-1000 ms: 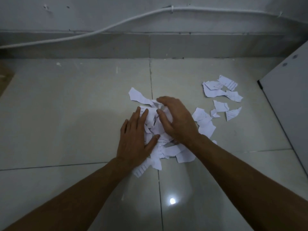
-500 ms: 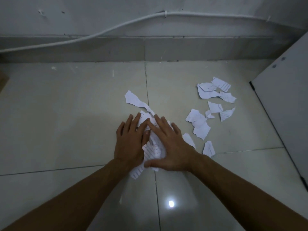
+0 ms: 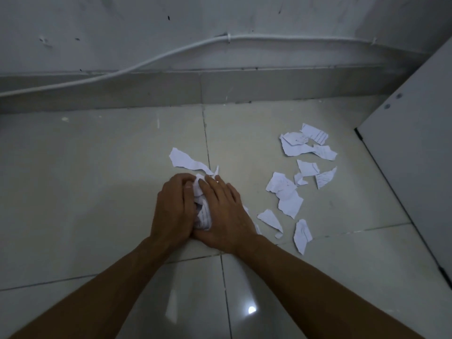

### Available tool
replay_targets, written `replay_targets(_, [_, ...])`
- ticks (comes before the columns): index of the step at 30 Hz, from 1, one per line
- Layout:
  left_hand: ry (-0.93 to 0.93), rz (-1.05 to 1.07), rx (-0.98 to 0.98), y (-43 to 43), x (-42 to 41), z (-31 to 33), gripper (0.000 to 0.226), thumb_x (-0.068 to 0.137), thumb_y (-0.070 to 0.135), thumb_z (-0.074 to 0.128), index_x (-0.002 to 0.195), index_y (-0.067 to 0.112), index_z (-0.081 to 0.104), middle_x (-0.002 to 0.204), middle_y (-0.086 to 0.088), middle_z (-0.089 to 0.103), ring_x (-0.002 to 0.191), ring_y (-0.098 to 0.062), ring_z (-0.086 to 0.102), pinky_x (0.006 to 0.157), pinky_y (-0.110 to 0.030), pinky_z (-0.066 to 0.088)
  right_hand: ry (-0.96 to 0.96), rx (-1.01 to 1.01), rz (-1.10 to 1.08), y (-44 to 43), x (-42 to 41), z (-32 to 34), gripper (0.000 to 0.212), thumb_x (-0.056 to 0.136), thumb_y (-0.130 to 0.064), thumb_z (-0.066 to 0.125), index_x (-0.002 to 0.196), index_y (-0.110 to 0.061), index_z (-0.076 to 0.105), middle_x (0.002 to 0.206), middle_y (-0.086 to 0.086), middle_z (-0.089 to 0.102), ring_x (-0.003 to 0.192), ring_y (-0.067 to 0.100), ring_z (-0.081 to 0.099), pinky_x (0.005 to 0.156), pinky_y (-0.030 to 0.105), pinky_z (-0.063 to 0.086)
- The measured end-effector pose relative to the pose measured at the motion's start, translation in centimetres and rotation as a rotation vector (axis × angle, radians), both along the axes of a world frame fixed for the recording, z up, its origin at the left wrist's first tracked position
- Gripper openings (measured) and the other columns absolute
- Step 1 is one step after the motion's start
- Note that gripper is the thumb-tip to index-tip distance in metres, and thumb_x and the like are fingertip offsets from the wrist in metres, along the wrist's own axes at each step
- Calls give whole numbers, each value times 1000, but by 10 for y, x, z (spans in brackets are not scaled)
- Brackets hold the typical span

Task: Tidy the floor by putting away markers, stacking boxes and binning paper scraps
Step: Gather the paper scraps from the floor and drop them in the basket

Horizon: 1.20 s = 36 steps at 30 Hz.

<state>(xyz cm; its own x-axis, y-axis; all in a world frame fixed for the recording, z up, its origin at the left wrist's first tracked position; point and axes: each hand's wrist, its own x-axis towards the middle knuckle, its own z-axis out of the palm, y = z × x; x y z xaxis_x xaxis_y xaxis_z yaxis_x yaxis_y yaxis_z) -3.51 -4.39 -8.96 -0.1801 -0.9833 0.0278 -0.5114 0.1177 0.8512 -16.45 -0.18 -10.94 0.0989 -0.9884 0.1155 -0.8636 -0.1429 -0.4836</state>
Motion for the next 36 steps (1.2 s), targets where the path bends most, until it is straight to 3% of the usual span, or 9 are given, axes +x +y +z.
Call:
replay_targets(3, [-175, -80, -221, -29, 1, 4, 55, 94, 38, 45, 138, 6, 47, 147, -17, 46, 138, -32, 39, 116, -41, 25, -246, 88, 9, -4, 4, 1, 92, 81, -82, 41, 140, -13, 33, 147, 29, 41, 137, 45, 39, 114, 65, 24])
replay_targets(5, [-363, -201, -151, -40, -2, 3, 65, 93, 49, 36, 150, 17, 34, 160, -9, 25, 149, -26, 17, 120, -48, 11, -269, 144, 3, -4, 2, 0, 102, 69, -97, 17, 137, -20, 23, 152, 26, 33, 143, 42, 30, 119, 59, 16])
replay_targets(7, [-434, -266, -110, -37, -6, -3, 65, 94, 52, 26, 150, 22, 35, 161, -4, 24, 150, -22, 14, 121, -49, 5, -182, 100, -18, -5, -2, 2, 102, 75, -91, 27, 147, -19, 21, 158, 23, 25, 147, 39, 21, 119, 58, 17])
replay_targets(10, [-281, -270, -193, -25, -10, -1, 49, 99, 37, 34, 134, 14, 58, 141, -8, 56, 134, -22, 46, 113, -48, 30, 8, -45, -15, -10, -7, 3, 114, 71, -68, 69, 153, -4, 24, 161, 22, 19, 150, 37, 13, 120, 57, 17])
replay_targets(15, [-140, -186, -283, 0, -10, 1, 28, 101, 21, 39, 91, 14, 64, 84, 1, 64, 77, -13, 52, 78, -35, 43, 22, -55, 8, -14, -9, 6, 99, 72, -42, 74, 152, -4, 29, 157, 16, 32, 149, 30, 22, 120, 47, 17])
replay_targets(19, [-115, -59, -178, 15, -11, 2, 31, 99, 32, 36, 91, 12, 58, 82, 1, 56, 77, -19, 50, 76, -35, 39, 85, -105, 14, -14, -3, 4, 72, 71, -35, 75, 134, -6, 56, 130, 8, 61, 118, 28, 56, 98, 43, 41])
replay_targets(25, [78, 77, 16, 16, -14, 10, 28, 102, 35, 34, 93, 14, 49, 85, -7, 59, 80, -23, 58, 76, -38, 48, -37, -125, -52, -22, 13, 17, 36, 57, -4, 83, 88, -4, 65, 80, 11, 66, 66, 29, 61, 57, 40, 54])
replay_targets(31, [226, 215, 36, -3, -3, 41, 19, 103, 22, 43, 92, 11, 54, 88, -10, 64, 83, -22, 62, 75, -34, 51, -193, -171, -68, -41, 34, 51, 11, 85, -11, 68, 91, -3, 64, 83, 12, 68, 70, 27, 65, 66, 44, 54])
replay_targets(36, [282, 286, -61, -18, 32, 83, 19, 103, 25, 43, 96, 12, 56, 90, -5, 66, 83, -14, 63, 72, -21, 50, -180, -266, 12, -67, 68, 100, 18, 92, -20, 63, 94, -3, 65, 85, 12, 71, 74, 28, 67, 69, 45, 54])
